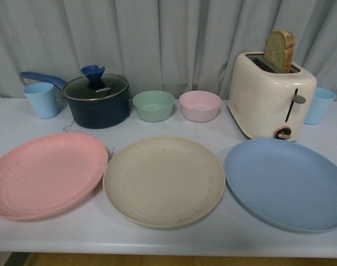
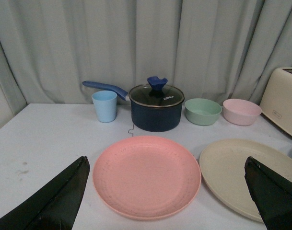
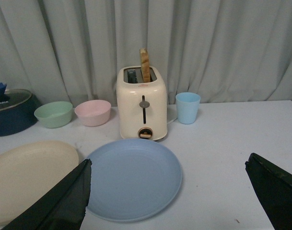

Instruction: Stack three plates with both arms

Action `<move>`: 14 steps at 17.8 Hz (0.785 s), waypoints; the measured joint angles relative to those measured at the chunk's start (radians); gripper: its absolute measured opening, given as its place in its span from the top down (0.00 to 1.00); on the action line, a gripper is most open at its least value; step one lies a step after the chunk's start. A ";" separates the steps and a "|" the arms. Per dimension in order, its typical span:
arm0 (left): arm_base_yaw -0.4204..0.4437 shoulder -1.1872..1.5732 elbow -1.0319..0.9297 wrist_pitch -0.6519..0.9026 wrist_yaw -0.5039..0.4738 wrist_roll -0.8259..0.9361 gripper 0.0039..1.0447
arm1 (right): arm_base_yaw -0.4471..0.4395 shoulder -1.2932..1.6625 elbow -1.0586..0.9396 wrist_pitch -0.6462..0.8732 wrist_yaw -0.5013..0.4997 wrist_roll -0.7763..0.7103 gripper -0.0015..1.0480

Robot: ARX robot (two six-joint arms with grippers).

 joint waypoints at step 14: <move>0.000 0.000 0.000 0.000 0.000 0.000 0.06 | 0.000 0.000 0.000 0.000 0.000 0.000 0.06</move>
